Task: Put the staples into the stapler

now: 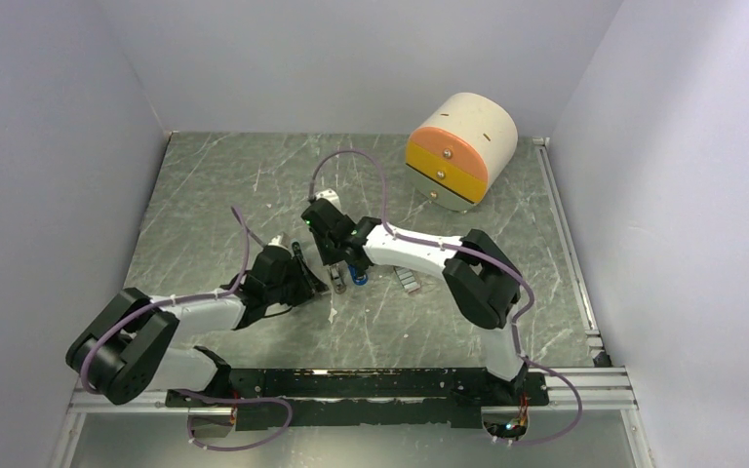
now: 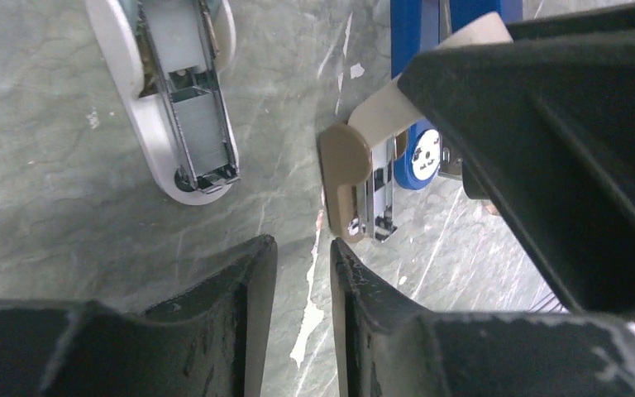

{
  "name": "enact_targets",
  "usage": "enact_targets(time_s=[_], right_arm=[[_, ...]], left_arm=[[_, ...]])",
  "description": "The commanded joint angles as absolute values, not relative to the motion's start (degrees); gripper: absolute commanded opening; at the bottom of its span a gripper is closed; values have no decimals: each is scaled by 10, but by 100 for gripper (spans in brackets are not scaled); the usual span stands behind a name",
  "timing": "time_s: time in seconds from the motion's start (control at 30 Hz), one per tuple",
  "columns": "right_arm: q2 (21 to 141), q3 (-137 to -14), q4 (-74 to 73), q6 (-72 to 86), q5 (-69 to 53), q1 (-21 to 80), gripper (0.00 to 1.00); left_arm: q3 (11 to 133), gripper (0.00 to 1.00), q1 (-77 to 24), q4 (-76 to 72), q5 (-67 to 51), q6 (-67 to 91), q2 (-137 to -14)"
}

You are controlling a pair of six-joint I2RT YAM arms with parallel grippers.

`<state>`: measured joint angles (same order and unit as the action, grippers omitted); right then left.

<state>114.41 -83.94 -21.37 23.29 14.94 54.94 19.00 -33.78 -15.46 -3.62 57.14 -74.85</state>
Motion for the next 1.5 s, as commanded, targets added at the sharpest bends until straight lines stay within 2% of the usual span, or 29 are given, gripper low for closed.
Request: enact_targets(time_s=[0.0,0.27,0.5,0.93,1.17,1.47], right_arm=[[1109,-816,-211,276,152,557,20],[1099,-802,-206,290,153,561,19],[1096,-794,-204,297,149,562,18],[1081,-770,-202,301,139,572,18],[1068,-741,-207,305,138,582,16],[1053,-713,-221,317,144,600,14]], left_arm=[[198,34,-334,-216,-81,557,-771],[193,32,-336,-251,-115,555,-807],[198,22,-339,-226,-100,556,-826],[208,15,-344,-176,-66,556,-848],[208,5,-345,-148,-39,554,-839],[209,5,-345,-148,-35,554,-849]])
